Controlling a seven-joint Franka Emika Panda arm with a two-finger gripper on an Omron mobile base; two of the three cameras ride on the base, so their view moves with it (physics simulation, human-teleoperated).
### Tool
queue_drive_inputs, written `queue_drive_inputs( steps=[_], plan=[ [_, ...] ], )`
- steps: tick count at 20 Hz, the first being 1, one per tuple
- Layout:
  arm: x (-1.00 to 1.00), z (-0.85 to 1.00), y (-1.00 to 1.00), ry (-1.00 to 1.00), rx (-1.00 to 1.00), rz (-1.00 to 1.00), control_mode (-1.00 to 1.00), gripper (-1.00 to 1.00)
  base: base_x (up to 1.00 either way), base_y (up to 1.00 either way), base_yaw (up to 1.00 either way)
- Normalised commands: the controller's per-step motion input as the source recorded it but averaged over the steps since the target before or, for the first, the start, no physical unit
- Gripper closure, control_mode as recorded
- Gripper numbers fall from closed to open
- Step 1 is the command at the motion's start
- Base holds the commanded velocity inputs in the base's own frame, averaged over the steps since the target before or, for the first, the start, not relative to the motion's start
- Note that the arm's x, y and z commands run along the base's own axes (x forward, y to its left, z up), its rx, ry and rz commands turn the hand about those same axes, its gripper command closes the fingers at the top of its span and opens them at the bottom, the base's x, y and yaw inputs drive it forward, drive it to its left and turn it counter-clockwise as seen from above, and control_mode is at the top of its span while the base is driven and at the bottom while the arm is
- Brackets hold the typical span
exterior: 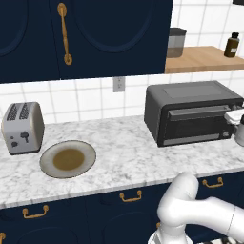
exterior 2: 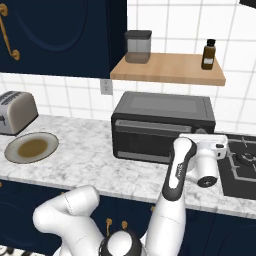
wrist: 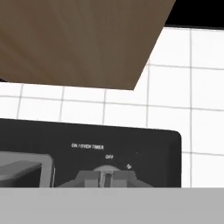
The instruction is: Pick up the kebab skewer and baguette bread, and place them inside the toaster oven. Close the toaster oven door and start by setting the timer.
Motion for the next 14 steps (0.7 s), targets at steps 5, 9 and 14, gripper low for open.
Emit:
queue_drive_inputs(
  steps=[5,9,14],
  plan=[
    [0.46,0.0,0.09,-0.01,0.0,0.0,-1.0,1.0,0.0,0.0,0.0],
    [0.32,-0.08,0.31,-0.05,0.0,0.0,-1.0,1.0,0.0,0.0,0.0],
    [0.26,-0.05,0.3,-0.02,0.0,-0.05,-1.0,1.0,0.0,0.0,0.0]
  ],
)
